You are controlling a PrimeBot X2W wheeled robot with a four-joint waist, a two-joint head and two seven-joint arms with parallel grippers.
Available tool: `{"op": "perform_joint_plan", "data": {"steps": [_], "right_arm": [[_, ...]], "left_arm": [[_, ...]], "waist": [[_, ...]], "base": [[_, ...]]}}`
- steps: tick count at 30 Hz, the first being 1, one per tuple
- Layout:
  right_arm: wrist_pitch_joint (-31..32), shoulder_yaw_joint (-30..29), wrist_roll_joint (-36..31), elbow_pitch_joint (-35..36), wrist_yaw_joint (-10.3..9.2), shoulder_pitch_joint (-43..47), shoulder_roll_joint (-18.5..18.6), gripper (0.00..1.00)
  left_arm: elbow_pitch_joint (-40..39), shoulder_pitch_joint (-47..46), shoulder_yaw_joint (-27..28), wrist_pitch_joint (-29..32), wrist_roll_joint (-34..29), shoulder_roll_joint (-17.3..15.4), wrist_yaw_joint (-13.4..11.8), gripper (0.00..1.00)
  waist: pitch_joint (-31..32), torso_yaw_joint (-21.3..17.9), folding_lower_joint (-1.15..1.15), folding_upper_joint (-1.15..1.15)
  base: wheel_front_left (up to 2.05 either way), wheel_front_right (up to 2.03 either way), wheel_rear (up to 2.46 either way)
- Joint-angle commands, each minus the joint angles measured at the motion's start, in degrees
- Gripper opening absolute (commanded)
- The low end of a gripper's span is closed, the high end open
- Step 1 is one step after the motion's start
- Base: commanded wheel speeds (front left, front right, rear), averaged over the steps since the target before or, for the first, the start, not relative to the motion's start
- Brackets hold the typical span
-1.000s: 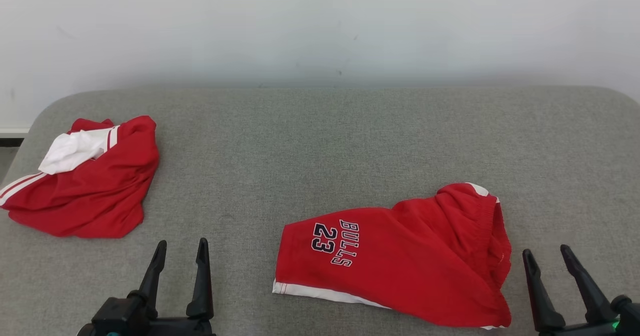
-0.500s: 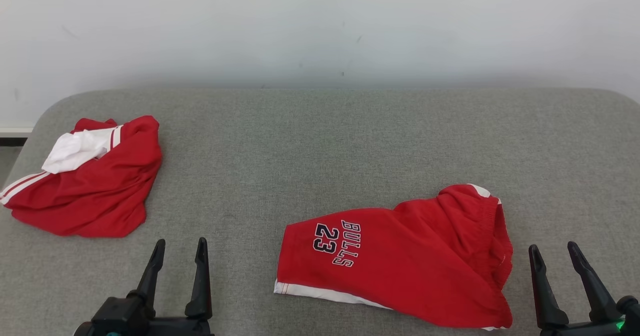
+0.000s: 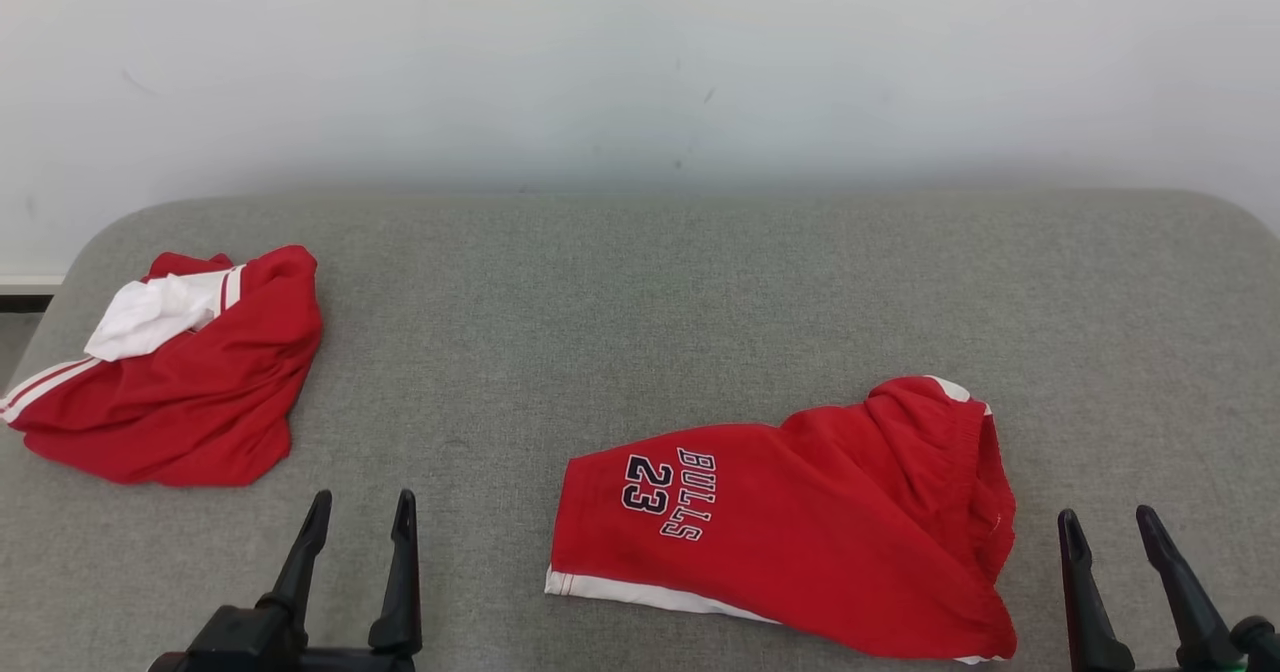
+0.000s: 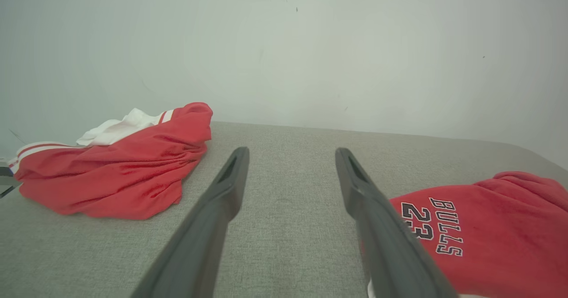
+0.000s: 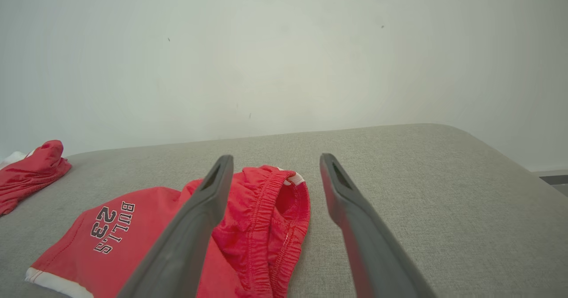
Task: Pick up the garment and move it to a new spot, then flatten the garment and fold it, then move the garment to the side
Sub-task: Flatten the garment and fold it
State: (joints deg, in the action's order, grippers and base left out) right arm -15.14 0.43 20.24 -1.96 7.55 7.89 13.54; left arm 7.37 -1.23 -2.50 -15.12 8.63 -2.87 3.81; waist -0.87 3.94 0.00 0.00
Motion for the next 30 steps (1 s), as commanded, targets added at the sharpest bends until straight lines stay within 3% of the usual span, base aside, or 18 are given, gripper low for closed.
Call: {"op": "perform_joint_plan", "data": {"steps": [1,12,23,30], "right_arm": [[-0.01,-0.15,-0.39,0.09,-0.13,0.62,-0.24,1.0],[-0.01,1.47,-0.33,-1.11,-0.13,1.99,1.09,1.0],[-0.01,10.37,2.05,-7.63,-0.13,3.87,10.47,1.0],[-0.01,19.99,3.35,-12.68,-0.13,-1.2,15.39,1.0]], "left_arm": [[-0.02,0.73,0.22,-0.05,-0.55,-0.04,0.17,1.0],[1.32,2.55,1.0,-0.05,-1.4,-0.43,2.05,1.0],[7.52,2.42,-3.79,-0.05,-0.85,-1.32,3.5,1.0],[13.62,-1.02,-11.15,-0.05,-0.5,-2.61,3.56,1.0]], "waist": [[0.26,0.09,0.0,0.0],[1.47,-0.2,0.0,0.0],[-0.49,-1.82,0.0,0.0],[-3.19,-3.48,0.0,0.0]], "base": [[0.0,0.0,0.0],[0.0,0.0,0.0],[0.0,0.0,0.0],[0.0,0.0,0.0]]}}
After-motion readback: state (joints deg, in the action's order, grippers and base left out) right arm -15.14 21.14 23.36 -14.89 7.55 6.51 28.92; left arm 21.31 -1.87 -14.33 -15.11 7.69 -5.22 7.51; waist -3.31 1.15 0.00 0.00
